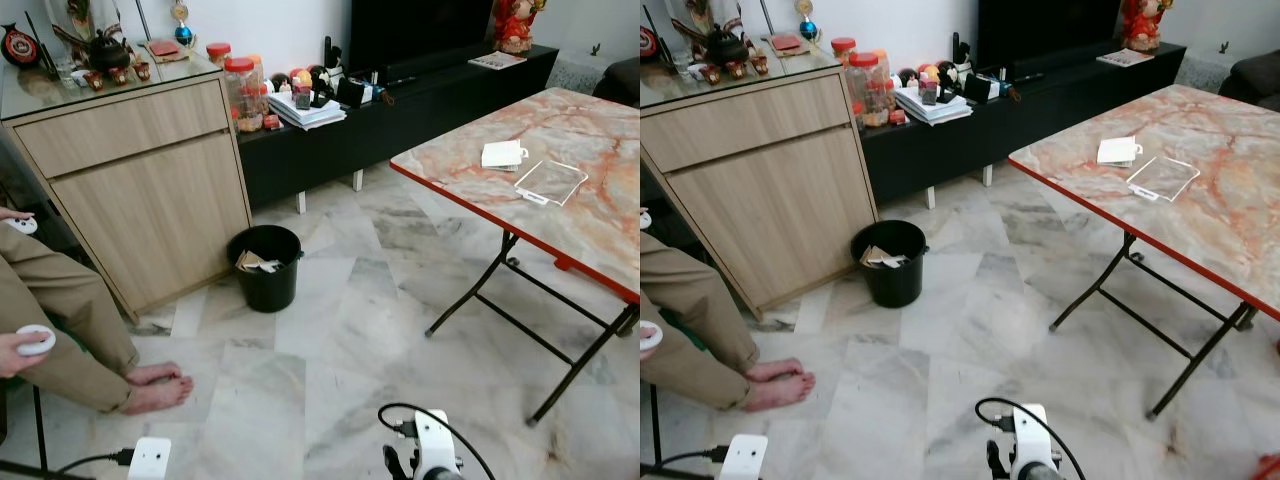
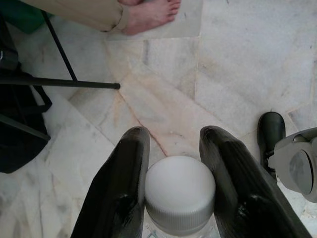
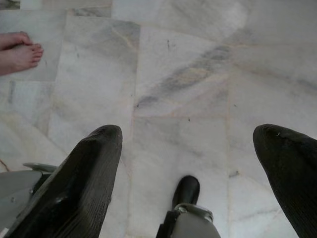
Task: Picking trash to rubbish bin
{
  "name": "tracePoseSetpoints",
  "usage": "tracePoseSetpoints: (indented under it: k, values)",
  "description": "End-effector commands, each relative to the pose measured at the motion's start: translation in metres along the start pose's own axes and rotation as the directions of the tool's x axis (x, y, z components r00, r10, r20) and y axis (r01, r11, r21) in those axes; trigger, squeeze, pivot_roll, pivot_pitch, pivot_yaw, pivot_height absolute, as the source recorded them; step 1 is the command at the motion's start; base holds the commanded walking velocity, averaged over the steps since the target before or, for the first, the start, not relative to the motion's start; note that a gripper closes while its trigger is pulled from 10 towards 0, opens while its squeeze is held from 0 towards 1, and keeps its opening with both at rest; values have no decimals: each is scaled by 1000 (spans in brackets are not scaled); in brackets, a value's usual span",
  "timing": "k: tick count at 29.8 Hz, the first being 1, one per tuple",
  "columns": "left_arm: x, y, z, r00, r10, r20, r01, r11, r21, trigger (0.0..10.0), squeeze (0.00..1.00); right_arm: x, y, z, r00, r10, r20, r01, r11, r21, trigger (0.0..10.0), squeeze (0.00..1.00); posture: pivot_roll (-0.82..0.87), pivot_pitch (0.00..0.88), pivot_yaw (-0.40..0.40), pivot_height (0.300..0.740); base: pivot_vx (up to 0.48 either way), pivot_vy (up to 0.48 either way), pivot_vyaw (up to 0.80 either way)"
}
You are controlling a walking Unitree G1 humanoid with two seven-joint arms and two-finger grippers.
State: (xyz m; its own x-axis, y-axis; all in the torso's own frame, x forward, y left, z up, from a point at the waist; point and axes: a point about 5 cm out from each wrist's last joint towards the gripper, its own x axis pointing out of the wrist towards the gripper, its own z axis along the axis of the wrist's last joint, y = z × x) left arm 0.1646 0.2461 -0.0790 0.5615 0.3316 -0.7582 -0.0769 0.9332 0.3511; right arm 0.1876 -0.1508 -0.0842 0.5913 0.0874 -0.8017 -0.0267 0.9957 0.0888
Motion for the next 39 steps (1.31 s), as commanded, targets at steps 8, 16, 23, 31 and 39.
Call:
tracePoseSetpoints:
  k: [8,16,23,31,39]
  values:
    - [2,2,6,1000,11,11,-11,1000,6,10000,0,1,1,6,1000,6,19,-6,1000,17,10000,0,98,95,18,728,371,0,0]
    - [1,2,6,1000,14,8,-14,1000,2,10000,0,0,-2,1,1000,-3,11,3,1000,20,10000,0,102,132,21,728,372,0,0]
    - [2,6,5,1000,24,5,-24,1000,-2,10000,0,0,0,0,1000,-9,11,8,999,31,10000,0,107,150,27,728,371,0,0]
    - [2,7,5,1000,30,5,-30,1000,-7,10000,0,0,0,1,1000,-15,16,15,1000,10,10000,0,110,163,27,728,369,0,0]
    - [2,7,6,1000,30,6,-30,1000,-9,10000,0,0,-1,1,1000,-19,23,19,1000,-2,10000,0,114,170,26,728,371,0,568]
